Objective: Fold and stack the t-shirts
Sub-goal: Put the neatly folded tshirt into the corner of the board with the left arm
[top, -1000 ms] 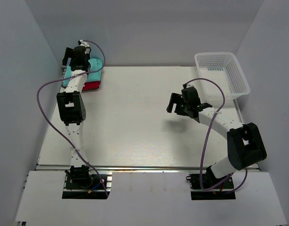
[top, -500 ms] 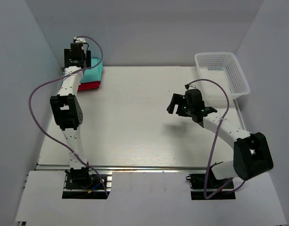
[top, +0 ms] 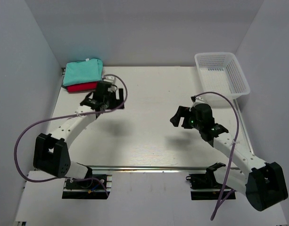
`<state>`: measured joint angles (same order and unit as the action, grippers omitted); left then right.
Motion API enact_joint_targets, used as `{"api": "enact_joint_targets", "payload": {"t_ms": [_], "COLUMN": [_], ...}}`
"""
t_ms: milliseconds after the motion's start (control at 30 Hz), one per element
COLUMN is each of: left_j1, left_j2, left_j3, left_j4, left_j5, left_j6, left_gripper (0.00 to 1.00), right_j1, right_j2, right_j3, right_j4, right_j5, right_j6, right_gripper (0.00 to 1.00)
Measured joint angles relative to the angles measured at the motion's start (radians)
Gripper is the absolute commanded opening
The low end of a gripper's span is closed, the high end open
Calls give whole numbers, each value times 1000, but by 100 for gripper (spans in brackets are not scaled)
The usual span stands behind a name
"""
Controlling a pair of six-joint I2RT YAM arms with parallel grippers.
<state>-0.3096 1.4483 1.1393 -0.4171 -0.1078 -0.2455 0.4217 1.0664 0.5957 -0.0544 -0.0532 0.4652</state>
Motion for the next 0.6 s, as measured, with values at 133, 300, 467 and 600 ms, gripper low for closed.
{"api": "enact_joint_targets", "payload": {"t_ms": [133,300,467,600], "left_j1": [-180,-315,-376,-393], "left_j2": [-84,-130,-161,-219], "left_j3": [-151,-173,-220,-274], "left_j4": [-24,-21,11,38], "left_j5": [0,-28,-58,-79], "left_j6": [-55,-97,-114,-124], "left_gripper": [100,100,100,100], "right_j1": [0,0,0,0], "right_j2": [-81,-152,-217,-283], "right_j3": [-51,-126,-186,-219], "right_j4": [-2,-5,-5,15], "right_j5": [1,2,1,-9], "right_j6": [-10,-19,-19,-31], "right_gripper": [90,90,90,90]}}
